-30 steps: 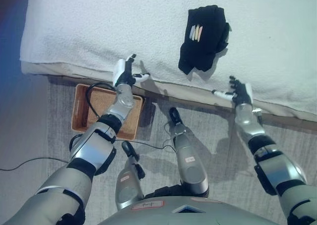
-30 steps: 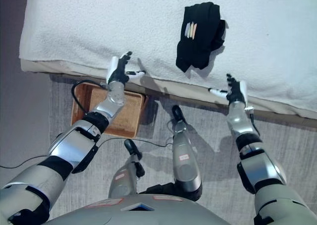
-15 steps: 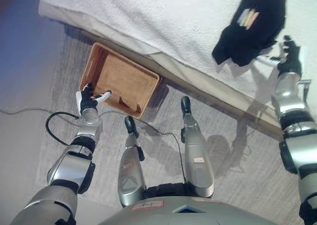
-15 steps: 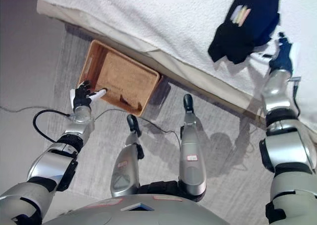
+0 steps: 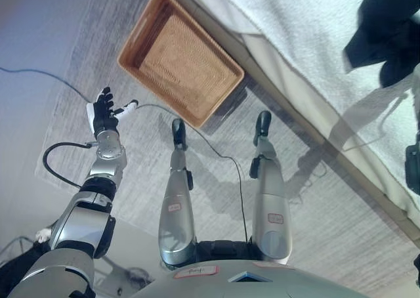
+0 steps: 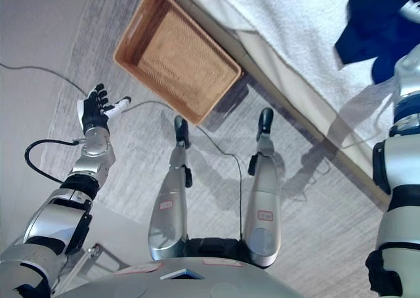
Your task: Put the clothes on the bed into the basket.
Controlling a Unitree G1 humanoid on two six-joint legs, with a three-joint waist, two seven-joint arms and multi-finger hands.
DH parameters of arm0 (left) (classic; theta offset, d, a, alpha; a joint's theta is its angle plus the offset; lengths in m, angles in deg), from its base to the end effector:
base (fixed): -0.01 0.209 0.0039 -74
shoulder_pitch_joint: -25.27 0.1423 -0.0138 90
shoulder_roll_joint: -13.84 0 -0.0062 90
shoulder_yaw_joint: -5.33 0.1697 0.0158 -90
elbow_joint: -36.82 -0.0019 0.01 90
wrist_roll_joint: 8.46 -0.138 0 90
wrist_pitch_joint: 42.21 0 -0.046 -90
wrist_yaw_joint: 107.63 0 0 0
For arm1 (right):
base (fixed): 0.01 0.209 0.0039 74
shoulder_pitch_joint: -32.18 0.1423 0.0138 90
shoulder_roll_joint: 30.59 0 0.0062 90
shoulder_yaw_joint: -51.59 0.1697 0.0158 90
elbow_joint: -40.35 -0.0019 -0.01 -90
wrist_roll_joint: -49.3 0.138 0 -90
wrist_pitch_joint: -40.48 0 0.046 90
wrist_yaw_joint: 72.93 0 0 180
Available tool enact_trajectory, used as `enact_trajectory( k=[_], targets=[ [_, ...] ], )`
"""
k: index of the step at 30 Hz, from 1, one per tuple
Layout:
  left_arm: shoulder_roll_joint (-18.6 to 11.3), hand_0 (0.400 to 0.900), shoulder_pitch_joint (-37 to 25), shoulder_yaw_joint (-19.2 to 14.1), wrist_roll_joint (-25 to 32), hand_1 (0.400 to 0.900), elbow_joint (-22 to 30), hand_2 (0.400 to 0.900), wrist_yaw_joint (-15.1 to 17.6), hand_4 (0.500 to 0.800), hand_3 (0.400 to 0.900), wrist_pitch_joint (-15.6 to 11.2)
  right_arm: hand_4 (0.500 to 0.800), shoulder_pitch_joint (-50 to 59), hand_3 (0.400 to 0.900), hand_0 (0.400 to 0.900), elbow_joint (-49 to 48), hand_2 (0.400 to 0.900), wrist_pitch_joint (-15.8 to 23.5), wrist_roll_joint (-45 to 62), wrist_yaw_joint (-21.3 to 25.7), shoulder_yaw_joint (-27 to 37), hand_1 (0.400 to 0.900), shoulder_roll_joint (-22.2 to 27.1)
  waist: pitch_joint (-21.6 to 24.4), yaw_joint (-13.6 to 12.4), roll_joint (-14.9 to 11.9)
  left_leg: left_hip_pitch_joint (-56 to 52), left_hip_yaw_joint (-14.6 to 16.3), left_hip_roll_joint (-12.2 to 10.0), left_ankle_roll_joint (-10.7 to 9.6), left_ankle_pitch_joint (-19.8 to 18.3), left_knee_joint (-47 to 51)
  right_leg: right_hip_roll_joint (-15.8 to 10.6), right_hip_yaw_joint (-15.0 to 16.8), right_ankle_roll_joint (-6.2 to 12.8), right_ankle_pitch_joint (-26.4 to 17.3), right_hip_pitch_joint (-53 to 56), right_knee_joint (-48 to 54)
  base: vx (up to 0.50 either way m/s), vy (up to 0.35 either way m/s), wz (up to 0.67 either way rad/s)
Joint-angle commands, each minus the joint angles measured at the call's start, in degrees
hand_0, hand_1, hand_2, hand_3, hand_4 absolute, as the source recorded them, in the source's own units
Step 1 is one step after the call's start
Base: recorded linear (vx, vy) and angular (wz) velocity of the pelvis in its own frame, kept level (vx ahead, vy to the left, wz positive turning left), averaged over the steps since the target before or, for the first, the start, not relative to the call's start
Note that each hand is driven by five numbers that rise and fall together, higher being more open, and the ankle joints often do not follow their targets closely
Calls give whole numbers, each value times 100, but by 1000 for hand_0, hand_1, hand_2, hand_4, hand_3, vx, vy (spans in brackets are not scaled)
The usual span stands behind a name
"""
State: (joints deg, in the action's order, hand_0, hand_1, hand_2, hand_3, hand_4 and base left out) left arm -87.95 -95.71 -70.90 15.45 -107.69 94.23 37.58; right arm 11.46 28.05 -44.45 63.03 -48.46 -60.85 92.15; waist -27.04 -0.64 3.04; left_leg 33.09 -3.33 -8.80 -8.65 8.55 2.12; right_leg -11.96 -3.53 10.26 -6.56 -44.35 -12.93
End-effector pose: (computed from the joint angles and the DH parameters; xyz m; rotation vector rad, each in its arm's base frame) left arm 0.2754 0.2448 0.0472 0.2321 0.2018 0.4737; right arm 0.3141 -0.3297 0.2331 -0.5972 -0.0779 -0.8732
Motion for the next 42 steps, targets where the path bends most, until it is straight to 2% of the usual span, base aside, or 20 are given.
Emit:
enact_trajectory(
  k=[1, 3, 4, 5, 6, 10, 17, 22, 25, 26, 28, 29, 34, 35, 42],
  targets=[
    [-252, 900, -13, -120, 326, 900, 544, 900, 255, 800, 900, -324, 800, 710, 900, 900, 30, 900, 109, -44, -107, -752, 900, 439, -92, -97, 166, -191, -148, -643, -364, -233, -441, -63, 147, 69, -197, -709, -435, -35, -22, 15],
    [-241, 900, -28, -100, 312, 900, 708, 900, 289, 800, 900, -341, 800, 821, 900, 900, 92, 900, 71, -55, -148, -824, 900, 474, -114, -118, 212, -114, -163, -631, -363, -272, -491, -82, 161, 63, -121, -815, -564, -21, -14, 11],
    [-193, 900, -13, -89, 331, 900, 889, 900, 286, 800, 900, -353, 782, 865, 871, 871, 124, 871, 40, -67, -199, -864, 871, 486, -145, -129, 251, -59, -187, -613, -360, -270, -507, -103, 175, 63, -107, -897, -620, -36, -12, 12],
    [-175, 900, 0, -88, 336, 900, 993, 900, 271, 800, 900, -368, 612, 943, 586, 586, 126, 586, 34, -61, -211, -892, 586, 516, -190, -134, 277, -8, -195, -599, -359, -268, -529, -124, 192, 63, -94, -956, -678, -42, -2, 14],
    [-149, 900, 21, -91, 343, 900, 995, 900, 267, 800, 900, -369, 500, 948, 400, 400, 140, 400, 26, -43, -230, -872, 400, 534, -205, -135, 304, 5, -198, -591, -361, -263, -532, -136, 204, 68, -87, -998, -705, -26, 13, 7],
    [-84, 900, 87, -84, 302, 900, 1369, 900, 297, 800, 900, -424, 500, 868, 400, 400, 97, 400, 1, -78, -223, -823, 400, 547, -274, -122, 338, -37, -193, -549, -348, -291, -558, -164, 240, 62, -55, -1033, -794, 0, 0, 0],
    [-51, 900, -53, -76, 316, 900, 1348, 900, 349, 800, 900, -450, 500, 558, 400, 400, 82, 400, -37, -74, -237, -621, 400, 505, -275, -44, 285, -345, -149, -488, -342, -370, -584, -238, 215, 61, -43, -732, -785, 9, 8, -2],
    [-21, 900, -204, -53, 279, 900, 1096, 900, 300, 800, 900, -421, 500, 99, 400, 400, -163, 400, -6, -18, -304, -416, 400, 291, -204, 7, 90, -941, -137, -476, -344, -471, -581, -340, 67, 56, -96, 7, -611, 46, -7, -8],
    [-55, 900, -330, -12, 295, 900, 478, 900, 173, 800, 900, -320, 500, -127, 400, 400, -420, 400, 10, -76, -399, -452, 400, 41, -84, 37, -87, -1404, -140, -504, -331, -597, -578, -380, -21, 72, -124, 631, -427, 147, -42, -17],
    [-80, 900, -497, 89, 239, 900, 107, 900, 100, 800, 900, -242, 500, -198, 400, 400, -521, 400, -4, -136, -486, -544, 400, -198, 16, 47, -195, -1666, -127, -511, -323, -697, -584, -367, -74, 93, -111, 1025, -284, 132, -39, -17],
    [-103, 900, -610, 139, 246, 900, -91, 900, 61, 800, 900, -225, 500, -197, 400, 400, -539, 400, -16, -166, -538, -611, 400, -328, 82, 63, -263, -1795, -128, -481, -312, -713, -573, -375, -112, 102, -177, 1252, -136, 139, -24, -21],
    [-151, 900, -712, 142, 231, 900, -471, 900, -23, 800, 900, -173, 500, -215, 400, 400, -541, 400, -41, -286, -605, -749, 400, -600, 200, 70, -352, -2013, -107, -488, -300, -818, -592, -350, -131, 110, -168, 1548, -20, 135, -14, -22],
    [-188, 900, -642, 95, 261, 900, -627, 900, -125, 800, 900, -170, 500, -330, 400, 400, -502, 400, -83, -526, -719, -835, 400, -1101, 497, 30, -487, -2381, -132, -434, -260, -878, -552, -370, -216, 152, -283, 2152, 311, 132, 39, -10],
    [-173, 900, -546, 167, 157, 900, -589, 900, -183, 800, 900, -167, 500, -421, 400, 400, -491, 400, -113, -711, -805, -919, 400, -1312, 672, -43, -529, -2522, -166, -422, -234, -911, -529, -387, -260, 175, -314, 2413, 438, 114, 55, 0],
    [-184, 900, -212, 220, -35, 900, -507, 900, -307, 800, 900, -122, 500, -681, 400, 400, -359, 400, -150, -986, -932, -812, 400, -1874, 970, -287, -609, -2719, -347, -395, -184, -906, -401, -508, -474, 258, -360, 2954, 705, 53, 47, 20]
  ],
)
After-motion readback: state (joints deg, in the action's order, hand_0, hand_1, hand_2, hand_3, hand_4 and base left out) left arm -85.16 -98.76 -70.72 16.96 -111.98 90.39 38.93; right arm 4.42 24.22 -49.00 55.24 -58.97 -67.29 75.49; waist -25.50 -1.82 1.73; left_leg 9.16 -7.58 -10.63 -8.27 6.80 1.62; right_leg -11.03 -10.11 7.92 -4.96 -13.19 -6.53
